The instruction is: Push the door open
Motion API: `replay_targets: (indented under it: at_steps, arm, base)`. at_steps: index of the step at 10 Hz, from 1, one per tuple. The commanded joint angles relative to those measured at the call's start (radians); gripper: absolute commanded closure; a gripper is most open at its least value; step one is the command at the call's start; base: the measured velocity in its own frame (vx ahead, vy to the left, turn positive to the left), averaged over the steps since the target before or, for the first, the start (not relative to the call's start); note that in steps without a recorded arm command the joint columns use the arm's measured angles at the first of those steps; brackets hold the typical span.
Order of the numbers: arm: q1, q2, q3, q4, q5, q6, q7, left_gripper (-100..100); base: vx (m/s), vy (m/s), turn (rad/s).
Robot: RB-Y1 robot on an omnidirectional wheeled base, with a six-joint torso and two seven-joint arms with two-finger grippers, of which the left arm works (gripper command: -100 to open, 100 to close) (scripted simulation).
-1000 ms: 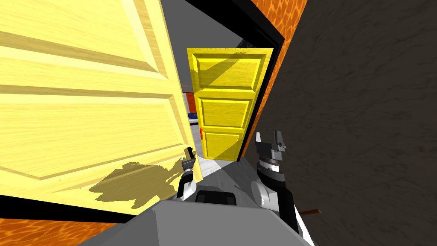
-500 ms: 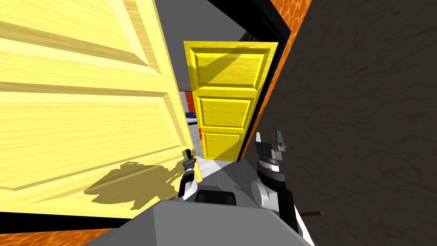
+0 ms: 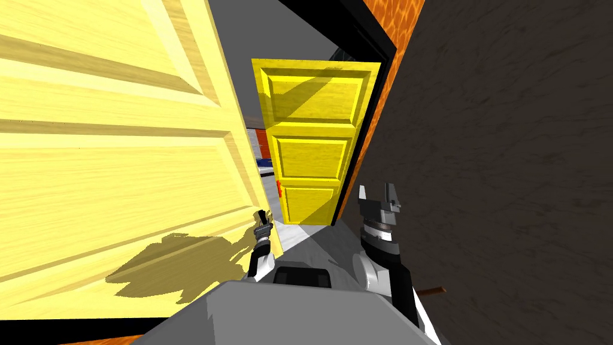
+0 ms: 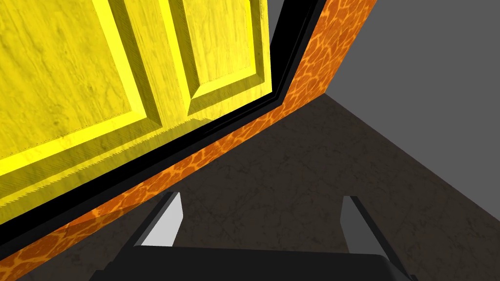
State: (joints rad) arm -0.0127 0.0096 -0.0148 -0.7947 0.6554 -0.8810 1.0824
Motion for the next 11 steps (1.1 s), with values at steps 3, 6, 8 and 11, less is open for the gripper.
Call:
replay_targets:
  at_steps: [3, 6, 8, 11]
  arm:
    - [0.010, 0.028, 0.047, -0.015, 0.025, -0.012, -0.023, 100]
    - [0.010, 0.041, 0.076, -0.005, 0.042, -0.026, -0.033, 100]
    - [0.010, 0.044, 0.084, -0.002, 0.046, -0.030, -0.036, 100]
    - [0.009, 0.047, 0.092, -0.010, 0.051, -0.034, -0.039, 100]
  base:
    - [0.026, 0.037, -0.028]
    - [0.030, 0.045, -0.066]
    - [0.022, 0.030, -0.035]
    - [0.006, 0.006, -0.013]
